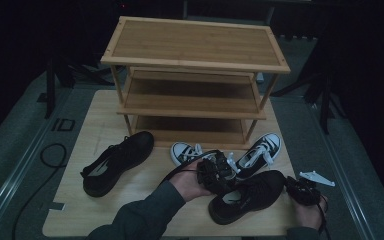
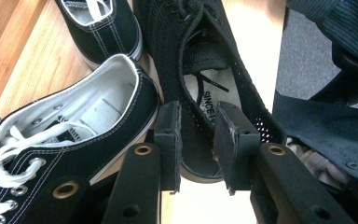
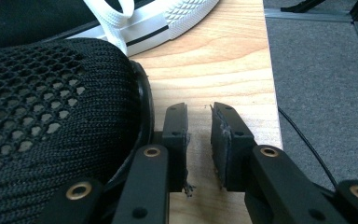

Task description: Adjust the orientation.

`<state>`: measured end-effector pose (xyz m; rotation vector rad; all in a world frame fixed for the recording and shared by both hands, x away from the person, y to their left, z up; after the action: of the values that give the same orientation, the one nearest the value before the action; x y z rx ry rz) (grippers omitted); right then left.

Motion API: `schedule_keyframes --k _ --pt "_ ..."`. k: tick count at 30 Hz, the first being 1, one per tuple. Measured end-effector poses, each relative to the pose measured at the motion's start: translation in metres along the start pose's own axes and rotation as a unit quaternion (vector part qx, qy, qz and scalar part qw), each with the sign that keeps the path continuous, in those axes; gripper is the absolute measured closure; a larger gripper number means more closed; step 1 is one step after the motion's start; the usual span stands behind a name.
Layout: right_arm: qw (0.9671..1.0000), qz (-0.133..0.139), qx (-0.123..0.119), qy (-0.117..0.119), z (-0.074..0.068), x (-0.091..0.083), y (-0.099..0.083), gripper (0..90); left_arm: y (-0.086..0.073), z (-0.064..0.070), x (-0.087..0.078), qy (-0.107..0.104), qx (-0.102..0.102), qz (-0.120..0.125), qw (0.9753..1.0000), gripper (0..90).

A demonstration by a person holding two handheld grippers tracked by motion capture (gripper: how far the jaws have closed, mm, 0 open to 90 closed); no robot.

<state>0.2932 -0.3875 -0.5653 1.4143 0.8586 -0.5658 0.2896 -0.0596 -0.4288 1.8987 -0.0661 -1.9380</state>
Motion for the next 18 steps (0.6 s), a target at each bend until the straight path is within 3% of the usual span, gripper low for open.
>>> schedule_keyframes --k 7,10,15,18 --pt "1.0000 0.000 -0.001 -0.001 0.000 0.000 0.000 75.7 0.003 0.002 0.001 -0.004 -0.002 0.004 1.0000 70.6" --pt "1.0000 0.000 0.000 -0.001 0.000 0.000 0.000 75.7 0.004 0.004 0.011 -0.003 0.010 -0.022 0.9997 71.1" --pt "1.0000 0.000 0.000 0.000 0.000 0.000 0.000 75.6 0.005 0.004 0.019 -0.009 0.003 -0.037 0.9993 75.3" --pt "1.0000 0.000 0.000 0.000 0.000 0.000 0.000 75.5 0.005 0.003 0.021 -0.012 0.003 -0.046 0.9989 82.1"
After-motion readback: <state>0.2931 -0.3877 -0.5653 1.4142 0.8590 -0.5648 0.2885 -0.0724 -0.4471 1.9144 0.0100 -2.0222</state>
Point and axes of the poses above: each handheld gripper's, and its own axes: x roughly forward along the jaws, y roughly out of its top, z roughly to its right, the point moved 1 cm from there along x, roughly forward along the jaws, and after that the axes turned 12 degrees about -z, right-handed, at the moved point
